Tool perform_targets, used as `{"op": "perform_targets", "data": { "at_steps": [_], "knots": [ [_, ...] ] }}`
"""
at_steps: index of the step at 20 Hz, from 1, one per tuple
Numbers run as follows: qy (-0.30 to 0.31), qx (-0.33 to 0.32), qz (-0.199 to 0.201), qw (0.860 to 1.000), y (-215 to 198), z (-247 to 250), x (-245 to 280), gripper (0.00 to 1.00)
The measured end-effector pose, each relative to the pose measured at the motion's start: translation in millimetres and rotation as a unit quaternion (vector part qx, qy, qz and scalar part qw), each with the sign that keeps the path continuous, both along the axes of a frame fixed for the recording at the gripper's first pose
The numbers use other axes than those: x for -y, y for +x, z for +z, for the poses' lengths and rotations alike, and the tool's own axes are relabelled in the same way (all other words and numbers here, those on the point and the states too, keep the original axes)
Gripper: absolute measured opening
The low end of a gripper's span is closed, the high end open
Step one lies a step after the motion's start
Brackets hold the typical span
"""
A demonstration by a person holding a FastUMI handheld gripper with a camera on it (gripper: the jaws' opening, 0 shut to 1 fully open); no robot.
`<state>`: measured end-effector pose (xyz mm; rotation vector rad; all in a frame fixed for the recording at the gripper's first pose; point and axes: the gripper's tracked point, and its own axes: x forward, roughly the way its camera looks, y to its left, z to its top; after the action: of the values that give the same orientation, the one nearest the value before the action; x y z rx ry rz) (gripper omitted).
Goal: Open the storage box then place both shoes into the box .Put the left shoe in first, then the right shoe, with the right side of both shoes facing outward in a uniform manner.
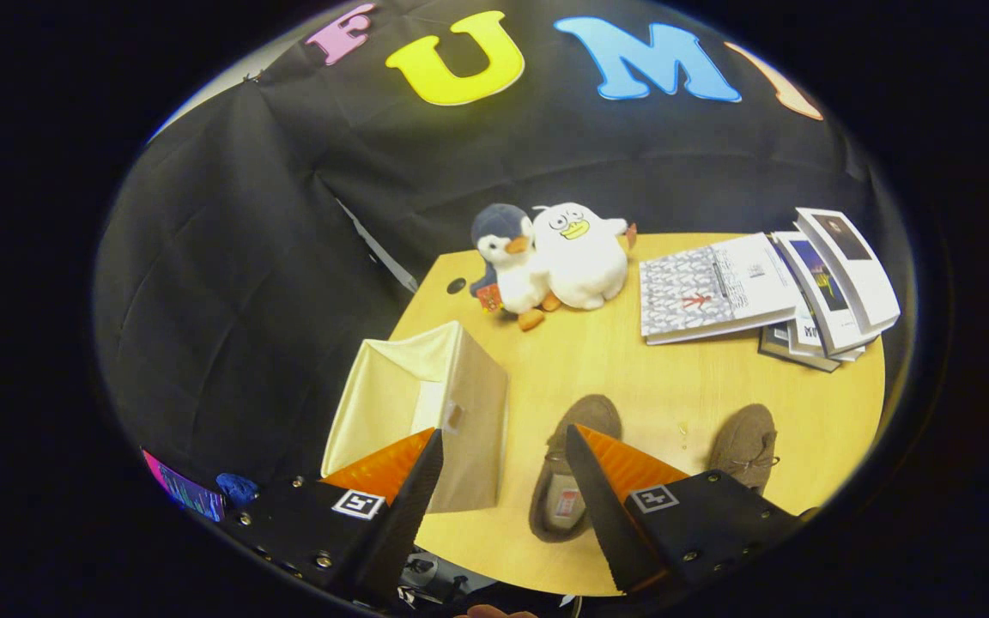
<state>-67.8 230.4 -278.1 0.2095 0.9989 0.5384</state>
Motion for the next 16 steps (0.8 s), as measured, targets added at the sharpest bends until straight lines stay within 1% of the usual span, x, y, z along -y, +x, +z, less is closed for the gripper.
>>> {"op": "perform_targets", "data": {
  "at_steps": [4, 7, 10, 16],
  "knots": [
    [-0.017, -0.029, -0.005, 0.999, -6, -43, 17, 0.88],
    [-0.040, -0.040, 0.008, 0.998, -11, -74, 26, 0.89],
    [-0.042, -0.059, 0.026, 0.997, -22, -101, 30, 0.89],
    [-0.090, -0.079, 0.030, 0.992, -25, -145, 43, 0.89]
  ]
}}
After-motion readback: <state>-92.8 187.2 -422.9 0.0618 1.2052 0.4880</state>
